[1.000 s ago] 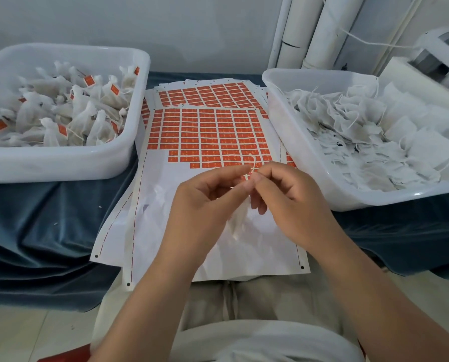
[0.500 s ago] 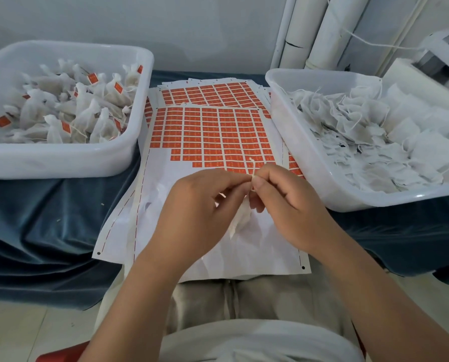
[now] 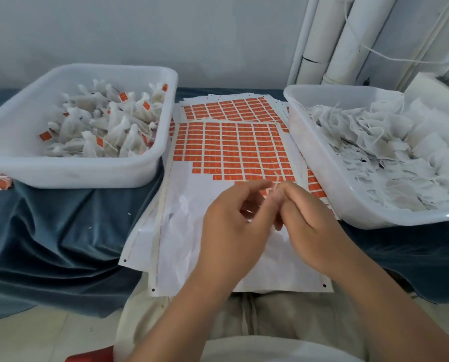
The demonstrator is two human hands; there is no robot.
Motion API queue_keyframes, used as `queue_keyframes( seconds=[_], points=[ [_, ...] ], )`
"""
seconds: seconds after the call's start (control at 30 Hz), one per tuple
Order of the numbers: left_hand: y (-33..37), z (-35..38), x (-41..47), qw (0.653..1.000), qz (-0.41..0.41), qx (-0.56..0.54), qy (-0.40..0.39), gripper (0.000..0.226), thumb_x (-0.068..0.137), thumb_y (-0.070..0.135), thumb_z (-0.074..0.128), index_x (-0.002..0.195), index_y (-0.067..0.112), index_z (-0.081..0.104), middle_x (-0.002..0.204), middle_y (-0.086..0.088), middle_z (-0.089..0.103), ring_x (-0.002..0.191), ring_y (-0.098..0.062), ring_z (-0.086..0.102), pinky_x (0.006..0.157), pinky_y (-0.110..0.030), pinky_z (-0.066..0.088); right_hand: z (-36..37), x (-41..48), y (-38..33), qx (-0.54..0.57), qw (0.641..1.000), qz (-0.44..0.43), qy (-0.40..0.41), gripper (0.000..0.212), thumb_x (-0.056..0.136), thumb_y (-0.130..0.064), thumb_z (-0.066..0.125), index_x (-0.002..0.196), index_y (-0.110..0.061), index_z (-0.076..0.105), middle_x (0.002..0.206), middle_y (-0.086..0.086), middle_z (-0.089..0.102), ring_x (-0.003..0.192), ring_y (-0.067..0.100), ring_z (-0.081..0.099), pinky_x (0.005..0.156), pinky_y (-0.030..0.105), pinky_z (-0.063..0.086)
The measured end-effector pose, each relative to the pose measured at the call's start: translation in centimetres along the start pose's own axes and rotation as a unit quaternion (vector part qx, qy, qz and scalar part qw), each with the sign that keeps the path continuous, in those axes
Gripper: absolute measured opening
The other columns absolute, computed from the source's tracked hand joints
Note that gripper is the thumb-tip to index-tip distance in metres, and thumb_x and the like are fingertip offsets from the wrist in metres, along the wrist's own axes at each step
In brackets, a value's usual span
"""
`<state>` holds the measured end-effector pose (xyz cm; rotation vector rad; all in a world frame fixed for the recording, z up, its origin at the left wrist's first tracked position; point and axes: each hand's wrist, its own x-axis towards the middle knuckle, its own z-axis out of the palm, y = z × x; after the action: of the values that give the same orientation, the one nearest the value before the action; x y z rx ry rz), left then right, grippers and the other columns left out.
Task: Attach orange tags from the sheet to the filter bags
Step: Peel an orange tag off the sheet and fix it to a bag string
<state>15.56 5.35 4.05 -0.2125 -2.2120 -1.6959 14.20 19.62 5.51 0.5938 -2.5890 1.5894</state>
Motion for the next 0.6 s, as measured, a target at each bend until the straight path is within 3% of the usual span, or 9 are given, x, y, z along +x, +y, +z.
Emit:
queue_keyframes(
  seconds=[0.13, 0.27, 0.37, 0.5, 0.6],
  points=[
    [0.0, -0.3, 0.2, 0.999, 0.012, -0.041, 0.009, 0.013, 0.101, 0.028, 0.068, 0.104, 0.03, 0.081, 0.08, 0.018, 0.073, 0.08, -0.011, 0.073, 0.072, -0.016, 0.055, -0.3, 0.1, -0.2, 0.07, 0.996, 0.043, -0.021, 0.042, 0.112, -0.022, 0.041, 0.079, -0.032, 0.065, 0.074, -0.005, 0.066, 0.067, 0.004, 0.061, 0.064, 0.013, 0.048],
    [-0.6, -1.0, 0.8, 0.994, 0.017, 0.06, 0.093, 0.012, 0.1, 0.033, 0.067, 0.093, 0.032, 0.077, 0.085, 0.02, 0.068, 0.088, -0.006, 0.066, 0.072, -0.011, 0.048, -0.2, 0.7, -0.1, 0.157, 0.983, 0.067, -0.065, 0.045, 0.113, -0.019, 0.035, 0.099, -0.031, 0.077, 0.086, 0.011, 0.073, 0.076, 0.019, 0.066, 0.071, 0.027, 0.054],
    [-0.1, -3.2, 2.7, 0.989, -0.007, 0.032, 0.143, 0.02, 0.105, 0.038, 0.058, 0.086, 0.033, 0.065, 0.078, 0.017, 0.069, 0.074, -0.003, 0.066, 0.063, -0.01, 0.048, 0.1, 1.0, 0.2, 0.165, 0.982, 0.067, -0.056, 0.043, 0.106, -0.043, 0.033, 0.125, -0.029, 0.07, 0.093, 0.011, 0.076, 0.081, 0.024, 0.071, 0.073, 0.027, 0.056],
    [1.0, -9.2, 7.5, 0.972, 0.011, 0.063, 0.224, 0.023, 0.104, 0.037, 0.06, 0.082, 0.032, 0.064, 0.071, 0.018, 0.069, 0.06, 0.001, 0.061, 0.056, -0.011, 0.044, -0.2, 0.8, 0.3, 0.146, 0.987, 0.045, -0.053, 0.047, 0.098, -0.071, 0.036, 0.116, -0.047, 0.072, 0.096, 0.005, 0.077, 0.087, 0.023, 0.072, 0.076, 0.028, 0.059],
    [1.6, -14.0, 11.5, 0.952, 0.049, 0.104, 0.285, 0.023, 0.098, 0.045, 0.062, 0.081, 0.031, 0.067, 0.068, 0.018, 0.07, 0.058, 0.001, 0.062, 0.058, -0.017, 0.048, -0.6, 0.7, 0.3, 0.14, 0.988, 0.038, -0.061, 0.065, 0.081, -0.094, 0.04, 0.113, -0.047, 0.072, 0.097, 0.004, 0.076, 0.088, 0.021, 0.072, 0.076, 0.029, 0.058]
  ],
)
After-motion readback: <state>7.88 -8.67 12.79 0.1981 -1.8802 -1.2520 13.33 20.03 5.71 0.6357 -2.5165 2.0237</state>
